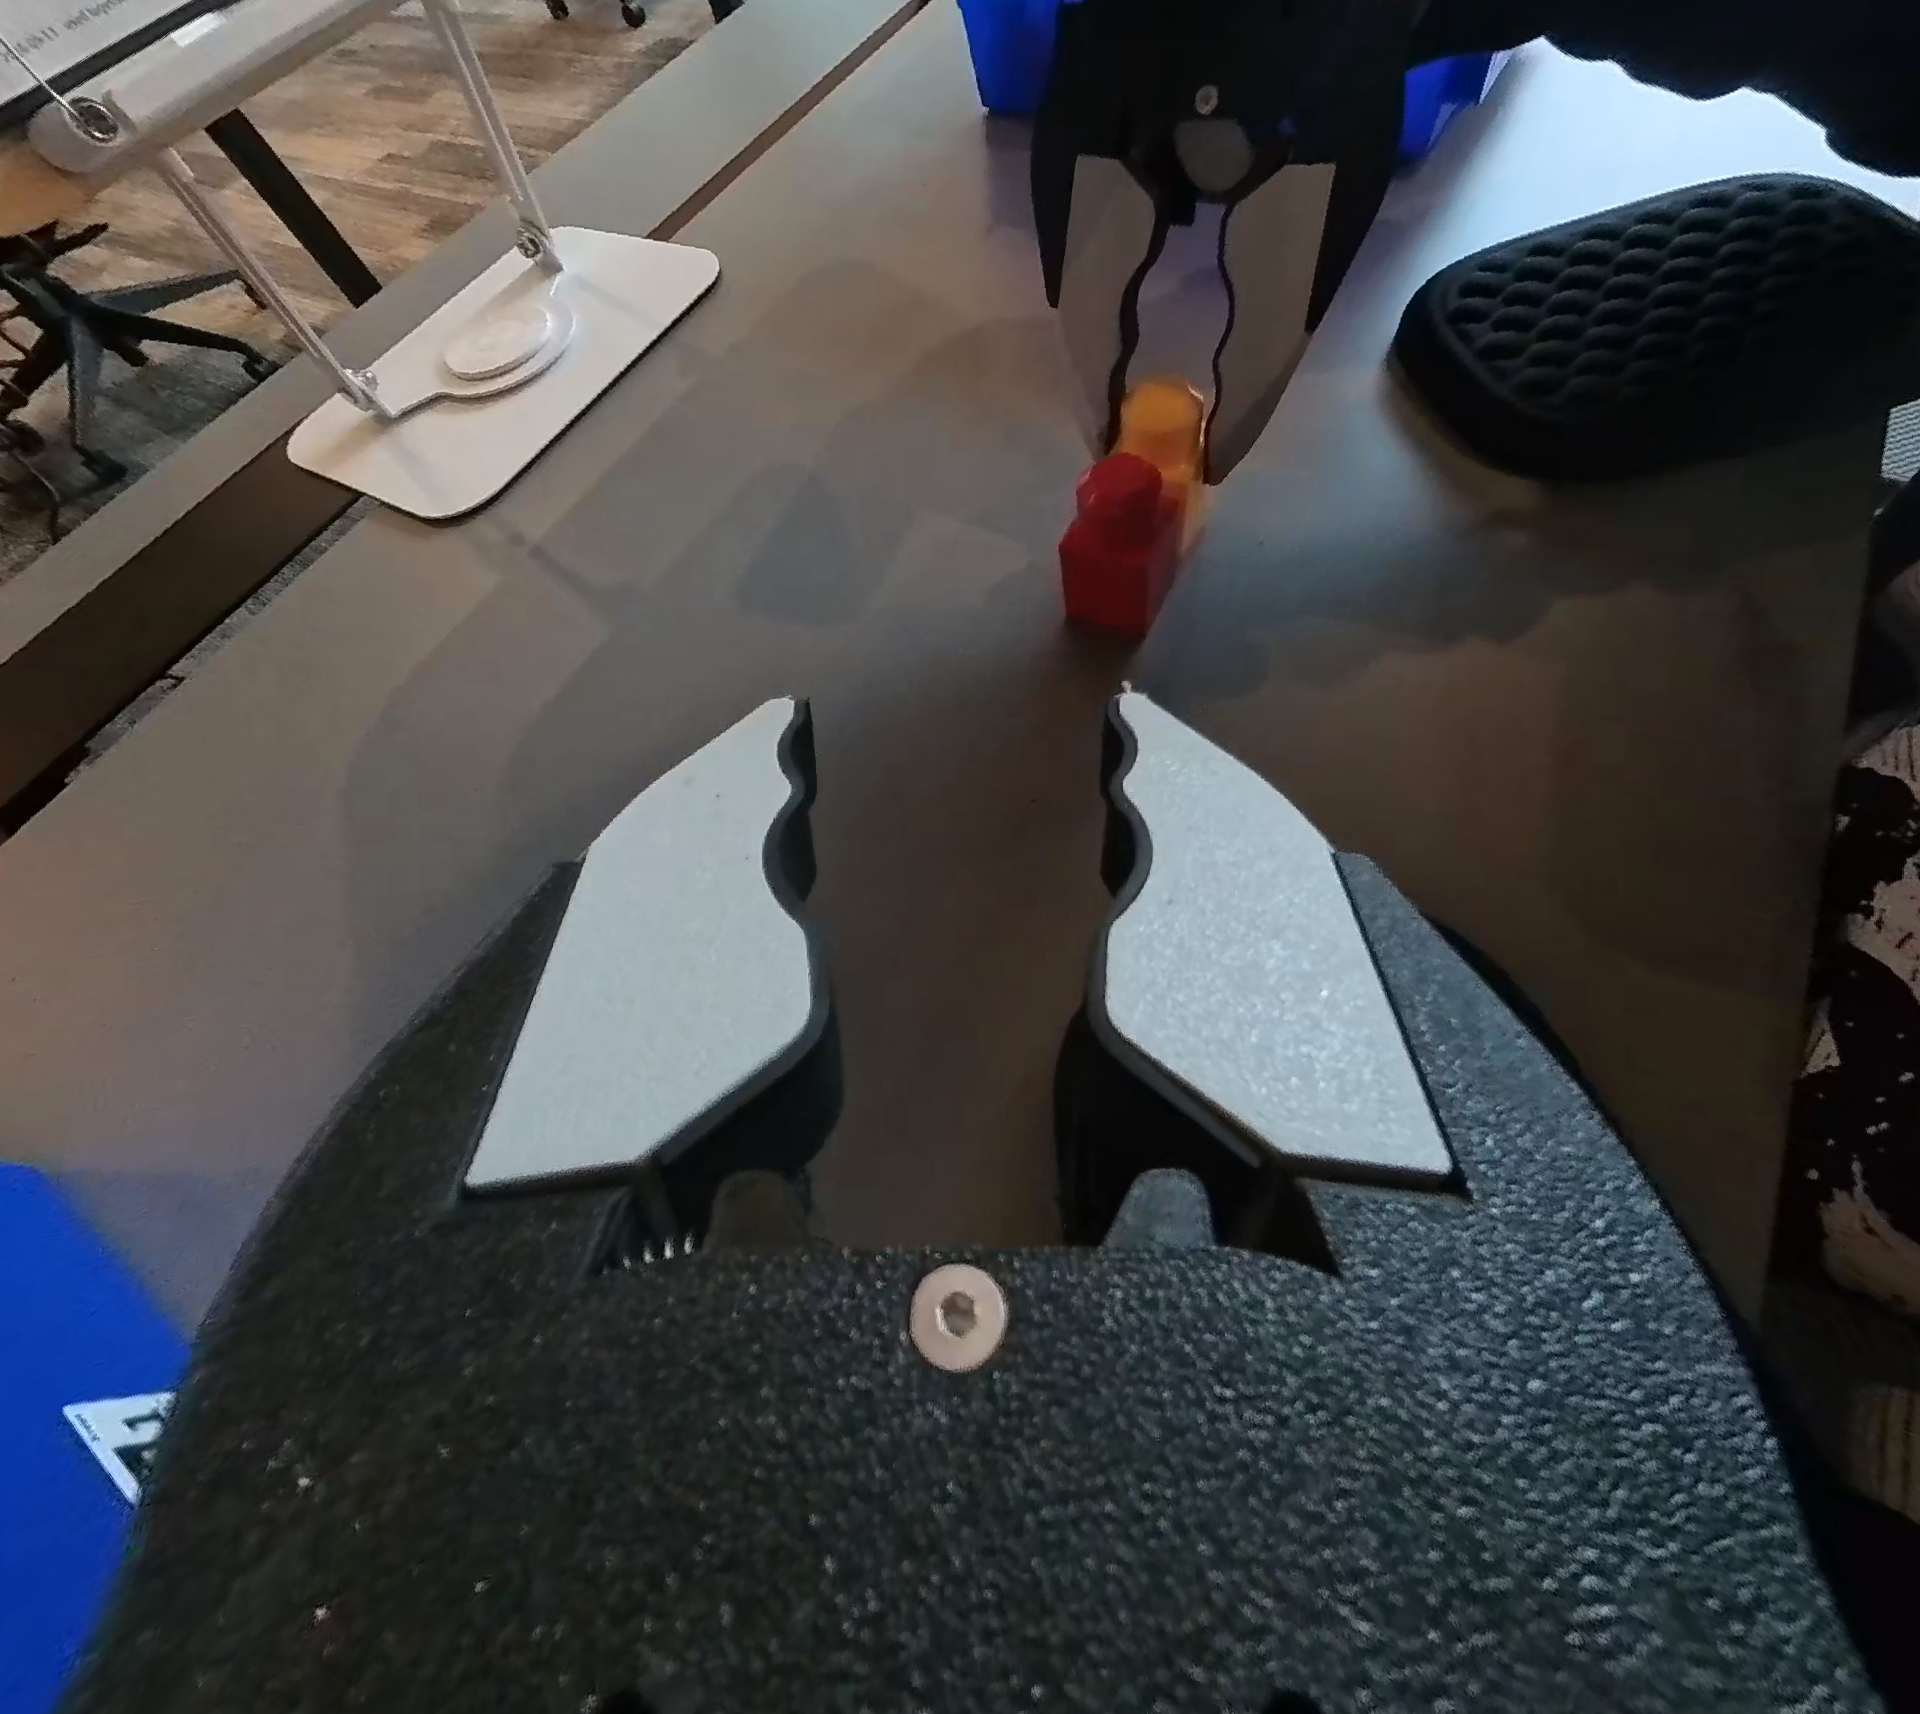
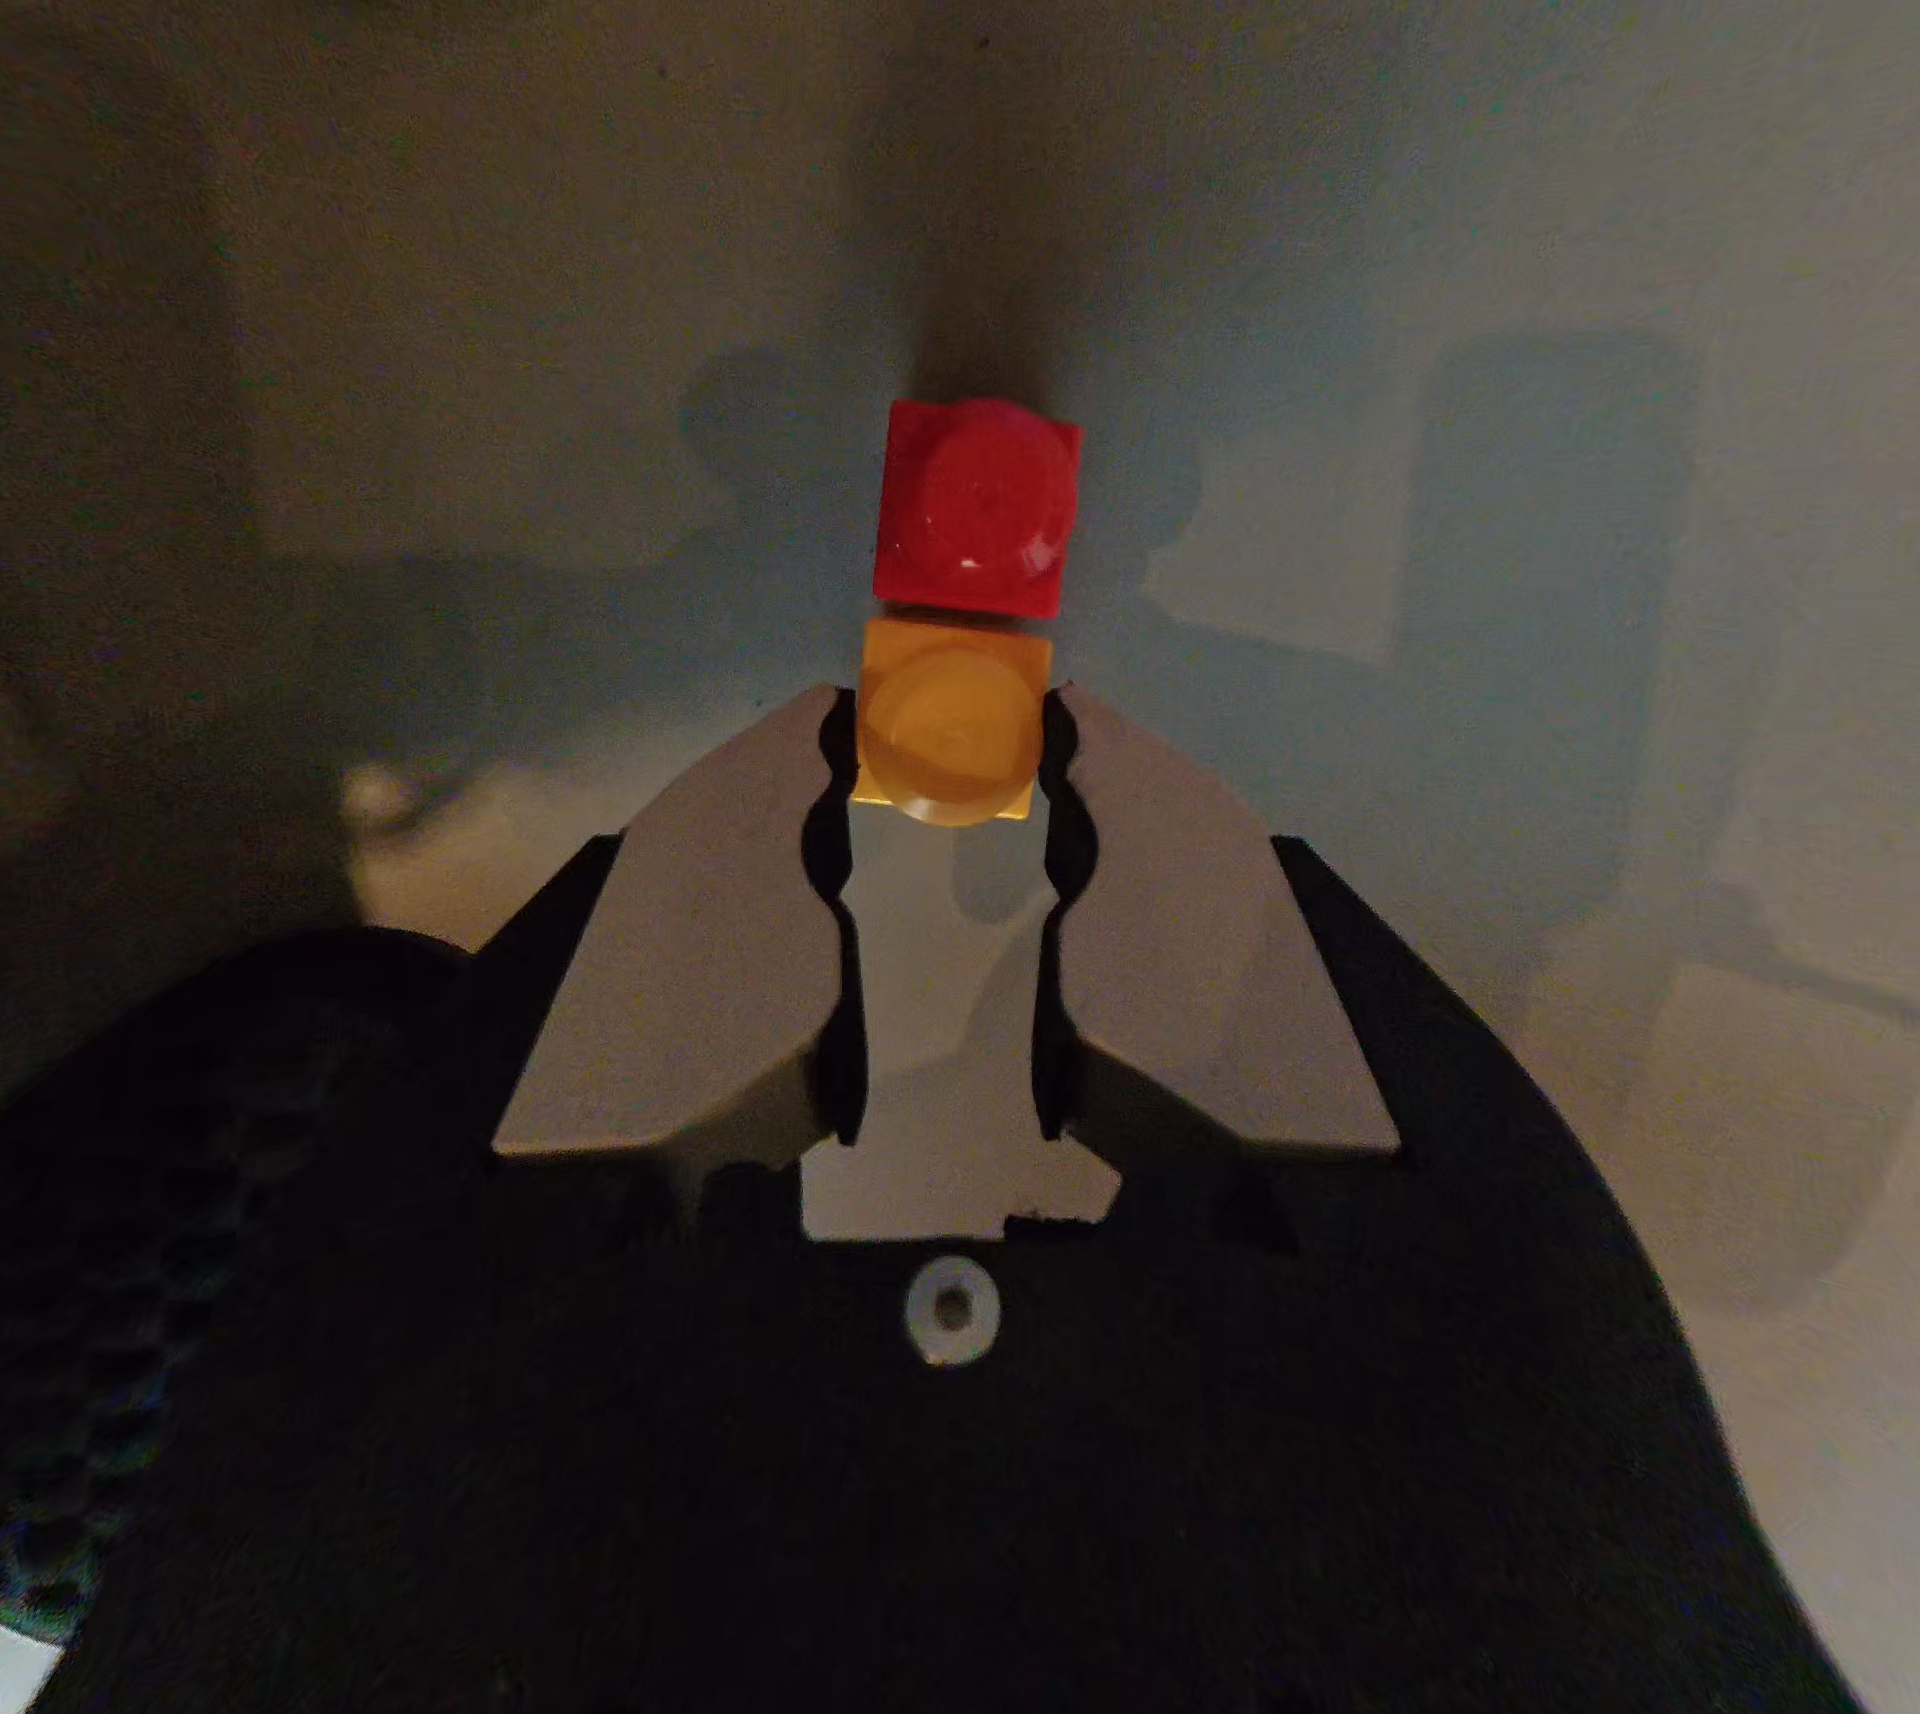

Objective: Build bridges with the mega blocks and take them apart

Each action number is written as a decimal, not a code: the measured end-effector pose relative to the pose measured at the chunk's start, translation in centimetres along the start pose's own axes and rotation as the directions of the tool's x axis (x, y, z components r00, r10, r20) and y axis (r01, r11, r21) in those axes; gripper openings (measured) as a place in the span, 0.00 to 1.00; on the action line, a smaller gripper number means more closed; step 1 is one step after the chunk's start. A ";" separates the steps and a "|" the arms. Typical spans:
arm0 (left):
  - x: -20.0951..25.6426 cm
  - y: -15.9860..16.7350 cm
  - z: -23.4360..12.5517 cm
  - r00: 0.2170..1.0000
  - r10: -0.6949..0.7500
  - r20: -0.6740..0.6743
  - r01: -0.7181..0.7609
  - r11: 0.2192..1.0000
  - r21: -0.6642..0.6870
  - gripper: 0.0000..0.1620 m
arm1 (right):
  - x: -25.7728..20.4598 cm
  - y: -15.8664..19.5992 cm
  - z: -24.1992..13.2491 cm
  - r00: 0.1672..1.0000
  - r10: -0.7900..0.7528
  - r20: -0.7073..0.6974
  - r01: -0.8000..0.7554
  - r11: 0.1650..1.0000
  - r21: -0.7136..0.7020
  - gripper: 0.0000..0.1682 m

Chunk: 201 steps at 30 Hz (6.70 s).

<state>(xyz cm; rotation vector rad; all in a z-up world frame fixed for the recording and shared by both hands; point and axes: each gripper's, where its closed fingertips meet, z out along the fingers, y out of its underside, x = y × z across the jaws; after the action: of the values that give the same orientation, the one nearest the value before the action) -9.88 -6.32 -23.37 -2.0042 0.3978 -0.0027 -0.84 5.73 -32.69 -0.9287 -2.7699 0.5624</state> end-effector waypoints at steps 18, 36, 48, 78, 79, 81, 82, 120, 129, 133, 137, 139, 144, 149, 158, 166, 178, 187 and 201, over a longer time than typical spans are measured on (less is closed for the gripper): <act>-0.2 0.4 -0.2 1.000 -0.003 0.010 0.003 1.000 -0.005 0.32 | 0.1 -0.2 0.3 1.000 0.006 0.017 -0.007 1.000 0.012 0.20; -1.0 0.5 -1.5 0.999 -0.012 0.053 0.012 1.000 -0.003 0.32 | 0.2 -0.5 0.4 1.000 0.002 0.014 -0.002 1.000 0.031 0.21; -1.0 0.6 -1.7 0.998 -0.006 0.057 0.006 1.000 -0.004 0.32 | 0.2 -0.6 0.4 0.999 0.038 -0.009 -0.037 0.999 0.021 0.20; -6.1 1.4 -8.5 0.959 -0.064 0.276 0.071 0.997 -0.018 0.32 | 0.8 -1.7 -3.7 0.991 0.083 -0.110 -0.068 0.989 0.128 0.30; -7.1 1.8 -9.5 0.950 -0.072 0.304 0.085 0.996 -0.030 0.32 | 0.9 -1.7 -4.3 0.988 0.084 -0.128 -0.066 0.988 0.139 0.30; -9.2 2.6 -11.5 0.928 -0.083 0.362 0.110 0.993 -0.052 0.31 | 0.9 -1.6 -5.5 0.983 0.085 -0.162 -0.060 0.986 0.153 0.30; -10.2 3.1 -12.3 0.921 -0.083 0.381 0.118 0.991 -0.069 0.31 | 0.8 -1.4 -6.0 0.981 0.086 -0.176 -0.058 0.986 0.158 0.30; -28.8 17.3 -6.9 0.857 0.471 -0.209 -0.507 0.696 -0.509 0.32 | 0.3 -0.1 -8.8 0.932 0.203 -0.300 -0.164 0.975 0.150 0.29; -27.8 16.7 -7.9 0.922 0.361 -0.137 -0.380 0.788 -0.484 0.31 | 0.4 -0.9 -8.0 0.944 0.179 -0.277 -0.141 0.978 0.151 0.29; -27.5 14.5 -9.5 0.948 0.319 0.004 -0.290 0.865 -0.409 0.31 | 0.7 -1.9 -7.2 0.956 0.142 -0.258 -0.106 0.983 0.151 0.29; -26.4 10.7 -11.0 0.952 0.276 0.134 -0.225 0.925 -0.306 0.31 | 1.9 -4.7 -6.7 0.957 0.080 -0.279 -0.023 0.979 0.201 0.29; -25.0 8.0 -11.3 0.951 0.256 0.174 -0.212 0.948 -0.238 0.31 | 2.9 -7.0 -6.8 0.948 0.069 -0.311 0.017 0.965 0.263 0.33; -19.9 1.5 -10.4 0.959 0.212 0.188 -0.204 0.977 -0.063 0.31 | 5.4 -12.9 -8.4 0.912 0.094 -0.399 0.105 0.887 0.449 0.38; -14.5 -1.8 -7.7 0.972 0.190 0.138 -0.193 0.981 0.011 0.31 | 6.0 -17.5 -9.5 0.904 0.104 -0.414 0.157 0.820 0.550 0.41; -7.0 -4.2 -3.2 0.980 0.196 0.019 -0.197 0.977 0.078 0.31 | 4.7 -20.8 -8.6 0.909 0.059 -0.413 0.212 0.788 0.577 0.43; -4.6 -5.2 -2.1 0.978 0.209 -0.027 -0.205 0.973 0.106 0.31 | 2.9 -20.3 -8.6 0.920 0.021 -0.392 0.237 0.766 0.597 0.28; -1.5 -7.4 -2.9 0.871 0.455 0.188 -0.492 0.805 0.331 0.37 | 0.5 -18.5 -12.0 0.861 0.160 0.482 -0.502 0.414 0.759 0.28; -0.3 -8.0 -2.0 0.875 0.443 0.194 -0.482 0.771 0.415 0.30 | 0.0 -17.5 -11.0 0.701 0.139 0.700 -0.696 0.350 0.627 0.28; 0.9 -6.8 -0.7 0.965 0.260 -0.024 -0.227 0.883 0.411 0.22 | -0.2 -15.5 -9.1 0.976 0.116 0.185 -0.213 0.695 0.686 0.43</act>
<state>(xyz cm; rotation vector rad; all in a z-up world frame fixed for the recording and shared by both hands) -7.30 -4.45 -17.30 -1.5356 0.6445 -0.0058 -6.71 -3.06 -18.19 -0.9516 -2.2169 1.6161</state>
